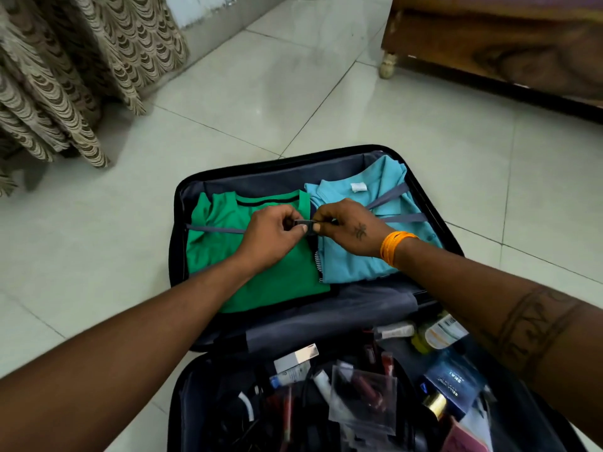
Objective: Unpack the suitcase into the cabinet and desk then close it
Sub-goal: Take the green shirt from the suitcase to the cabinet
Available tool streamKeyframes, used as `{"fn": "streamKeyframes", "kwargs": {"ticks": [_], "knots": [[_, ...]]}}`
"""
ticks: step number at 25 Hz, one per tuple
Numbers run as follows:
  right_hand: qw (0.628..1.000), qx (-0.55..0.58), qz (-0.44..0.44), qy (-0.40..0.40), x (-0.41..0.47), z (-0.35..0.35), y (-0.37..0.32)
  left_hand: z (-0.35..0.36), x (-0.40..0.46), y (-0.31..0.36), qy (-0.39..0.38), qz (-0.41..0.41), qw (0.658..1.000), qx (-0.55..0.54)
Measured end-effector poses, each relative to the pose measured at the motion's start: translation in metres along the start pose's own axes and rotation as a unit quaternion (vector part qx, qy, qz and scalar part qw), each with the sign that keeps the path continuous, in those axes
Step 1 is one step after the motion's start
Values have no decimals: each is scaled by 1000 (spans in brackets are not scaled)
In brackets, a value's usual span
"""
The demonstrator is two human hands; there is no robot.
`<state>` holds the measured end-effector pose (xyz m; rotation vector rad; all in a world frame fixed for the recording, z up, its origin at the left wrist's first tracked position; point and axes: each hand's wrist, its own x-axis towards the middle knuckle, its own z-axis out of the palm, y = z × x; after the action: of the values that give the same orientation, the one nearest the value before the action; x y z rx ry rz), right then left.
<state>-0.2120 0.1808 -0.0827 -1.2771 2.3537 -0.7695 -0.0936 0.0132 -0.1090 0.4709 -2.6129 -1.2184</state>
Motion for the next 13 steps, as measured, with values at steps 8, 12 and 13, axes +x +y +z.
{"fn": "streamKeyframes", "kwargs": {"ticks": [8, 12, 13], "knots": [[990, -69, 97, 79, -25, -44, 39, -45, -14, -27, 5, 5, 998, 66], [962, -182, 144, 141, -51, -71, 66, -89, -29, -44, 20, 28, 985, 171], [948, -226, 169, 149, -57, -74, 70, -96, -31, -46, 24, 31, 977, 211]]}}
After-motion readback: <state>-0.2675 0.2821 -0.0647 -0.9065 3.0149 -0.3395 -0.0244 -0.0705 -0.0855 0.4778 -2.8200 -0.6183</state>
